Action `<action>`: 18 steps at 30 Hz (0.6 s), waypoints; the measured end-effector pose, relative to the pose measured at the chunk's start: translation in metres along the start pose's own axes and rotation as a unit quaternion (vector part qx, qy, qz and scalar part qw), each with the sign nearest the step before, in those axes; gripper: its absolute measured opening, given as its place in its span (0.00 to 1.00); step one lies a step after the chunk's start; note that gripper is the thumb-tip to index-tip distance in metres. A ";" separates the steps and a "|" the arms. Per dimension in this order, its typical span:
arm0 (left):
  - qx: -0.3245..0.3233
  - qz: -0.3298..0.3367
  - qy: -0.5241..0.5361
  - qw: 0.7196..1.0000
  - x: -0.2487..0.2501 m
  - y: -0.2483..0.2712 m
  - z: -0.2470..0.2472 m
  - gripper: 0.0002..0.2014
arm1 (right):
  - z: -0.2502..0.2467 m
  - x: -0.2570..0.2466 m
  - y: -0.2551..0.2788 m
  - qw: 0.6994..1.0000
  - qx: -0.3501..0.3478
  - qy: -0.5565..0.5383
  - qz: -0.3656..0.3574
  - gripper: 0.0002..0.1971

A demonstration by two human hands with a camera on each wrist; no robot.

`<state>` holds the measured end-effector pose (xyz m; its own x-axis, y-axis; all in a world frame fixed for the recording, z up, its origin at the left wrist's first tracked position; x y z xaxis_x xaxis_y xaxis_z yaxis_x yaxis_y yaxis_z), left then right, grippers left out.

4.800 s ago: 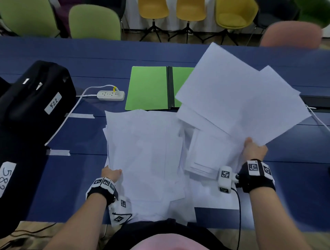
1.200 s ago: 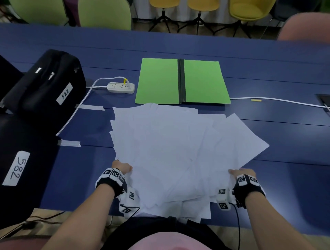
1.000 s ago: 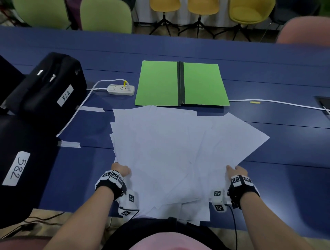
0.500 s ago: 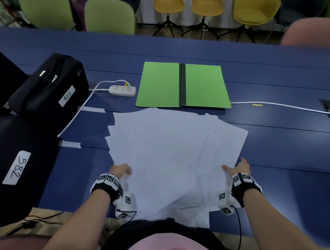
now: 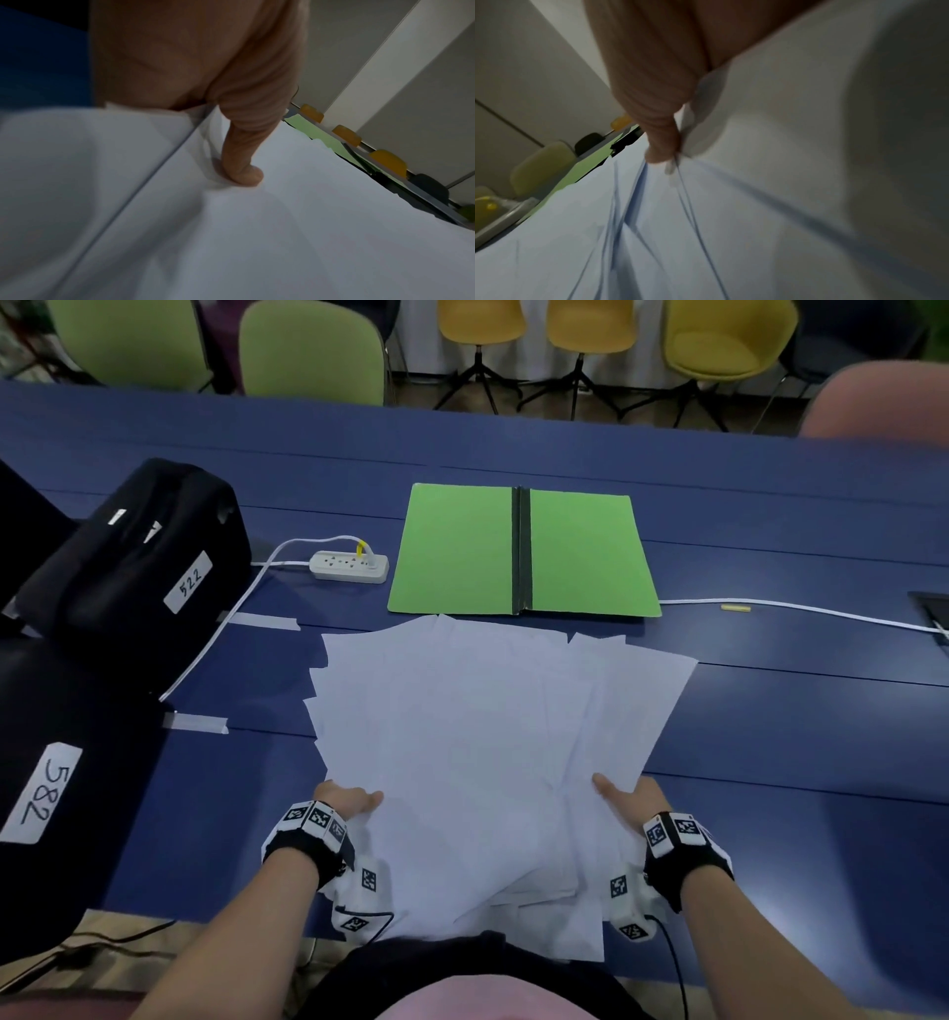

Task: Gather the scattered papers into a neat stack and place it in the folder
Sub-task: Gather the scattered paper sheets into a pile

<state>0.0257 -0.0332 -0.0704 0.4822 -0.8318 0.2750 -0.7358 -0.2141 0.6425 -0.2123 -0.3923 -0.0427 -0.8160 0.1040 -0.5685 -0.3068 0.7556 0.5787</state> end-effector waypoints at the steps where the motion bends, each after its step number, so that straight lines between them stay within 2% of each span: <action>1: 0.005 0.001 -0.019 1.000 0.002 0.002 -0.002 0.34 | 0.003 0.000 0.001 1.000 -0.005 0.014 -0.008 0.28; 2: 0.007 0.003 -0.030 1.000 0.004 0.002 -0.002 0.32 | 0.005 -0.001 0.003 1.000 -0.004 0.027 -0.012 0.29; 4: 0.026 0.046 -0.100 0.994 0.015 0.011 -0.009 0.29 | 0.005 0.002 0.002 0.999 0.016 0.036 0.000 0.28; 6: 0.013 0.086 -0.179 0.980 0.020 0.016 -0.007 0.30 | -0.005 0.003 0.001 0.998 0.051 0.028 0.023 0.25; 8: 0.005 0.092 -0.211 0.973 0.017 0.016 -0.005 0.30 | -0.021 0.003 0.002 0.994 0.097 0.020 0.041 0.23; 10: -0.009 0.100 -0.243 0.965 0.014 0.016 -0.002 0.29 | -0.032 0.007 0.005 0.992 0.113 -0.005 0.048 0.22; 13: -0.018 0.116 -0.274 0.955 0.016 0.015 -0.001 0.29 | -0.020 0.014 0.014 0.995 0.044 -0.067 0.066 0.30; 15: -0.025 0.132 -0.306 0.943 0.018 0.017 -0.001 0.29 | 0.001 0.017 0.023 0.995 -0.006 -0.072 0.075 0.37; 18: -0.027 0.134 -0.326 0.936 0.018 0.018 -0.001 0.30 | 0.024 0.018 0.033 0.997 0.002 -0.035 0.068 0.39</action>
<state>0.0214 -0.0518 -0.0535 -0.1217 -0.9913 -0.0509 -0.7554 0.0593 0.6525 -0.2254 -0.3503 -0.0482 -0.8139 0.2495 -0.5246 -0.1937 0.7348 0.6500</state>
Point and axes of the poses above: each hand's wrist, its own y-axis away from the middle knuckle, its own z-axis out of the palm, x = y × z, the point moved 7 cm from there along -y, towards the middle knuckle, and after that the axes turned 10 degrees about x, right-handed, at the moved point
